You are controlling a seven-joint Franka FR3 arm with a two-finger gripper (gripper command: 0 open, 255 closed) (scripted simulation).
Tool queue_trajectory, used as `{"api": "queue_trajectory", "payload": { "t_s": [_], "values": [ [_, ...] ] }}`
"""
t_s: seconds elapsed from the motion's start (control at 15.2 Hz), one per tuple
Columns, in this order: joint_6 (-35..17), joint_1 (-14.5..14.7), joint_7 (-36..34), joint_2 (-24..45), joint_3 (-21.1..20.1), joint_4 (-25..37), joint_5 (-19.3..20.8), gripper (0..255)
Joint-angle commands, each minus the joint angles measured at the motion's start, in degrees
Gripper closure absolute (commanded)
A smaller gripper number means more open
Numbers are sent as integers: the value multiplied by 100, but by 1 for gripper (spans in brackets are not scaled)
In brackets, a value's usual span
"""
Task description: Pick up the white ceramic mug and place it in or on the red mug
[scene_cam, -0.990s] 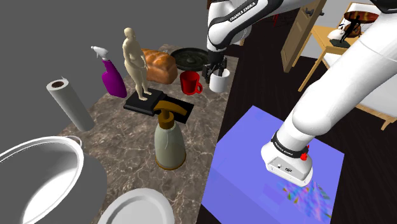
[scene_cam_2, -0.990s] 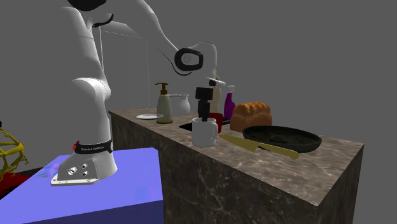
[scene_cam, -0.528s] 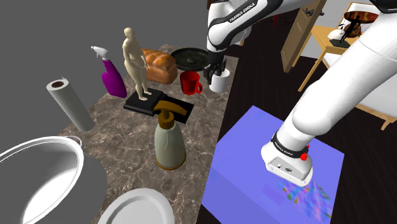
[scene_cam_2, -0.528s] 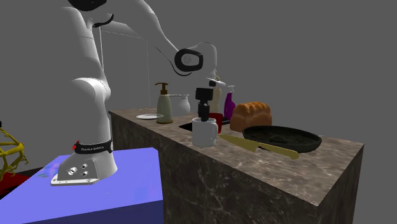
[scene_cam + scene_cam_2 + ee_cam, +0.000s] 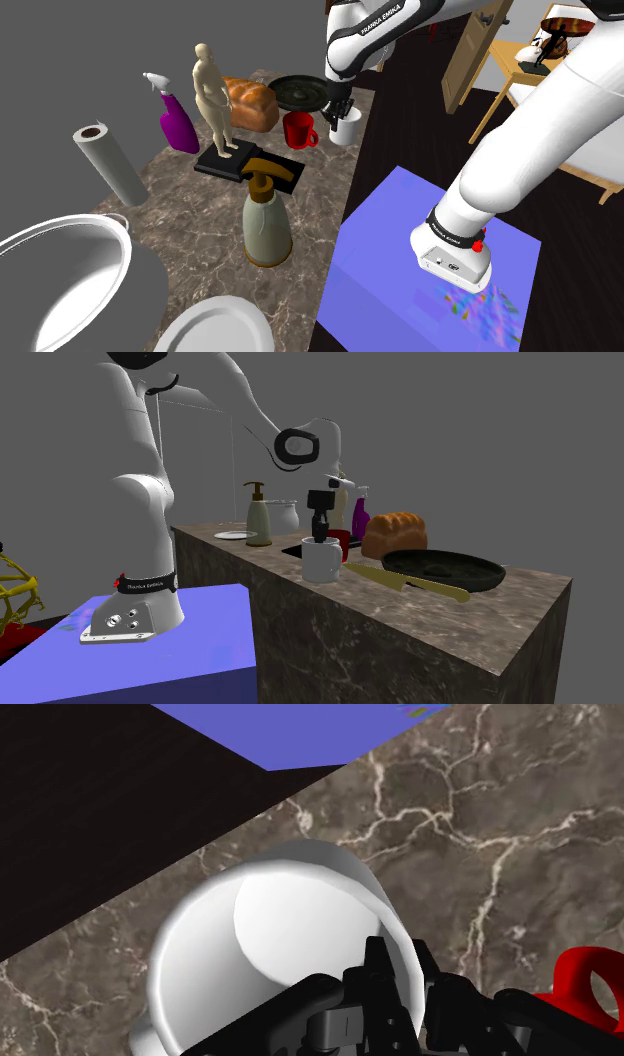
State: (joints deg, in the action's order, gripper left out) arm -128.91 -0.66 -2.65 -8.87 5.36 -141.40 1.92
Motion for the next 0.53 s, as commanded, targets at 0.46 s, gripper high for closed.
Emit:
{"api": "queue_trajectory", "payload": {
  "t_s": [0.46],
  "values": [
    [586,-1,-13,-327,-14,259,17,255]
  ]
}}
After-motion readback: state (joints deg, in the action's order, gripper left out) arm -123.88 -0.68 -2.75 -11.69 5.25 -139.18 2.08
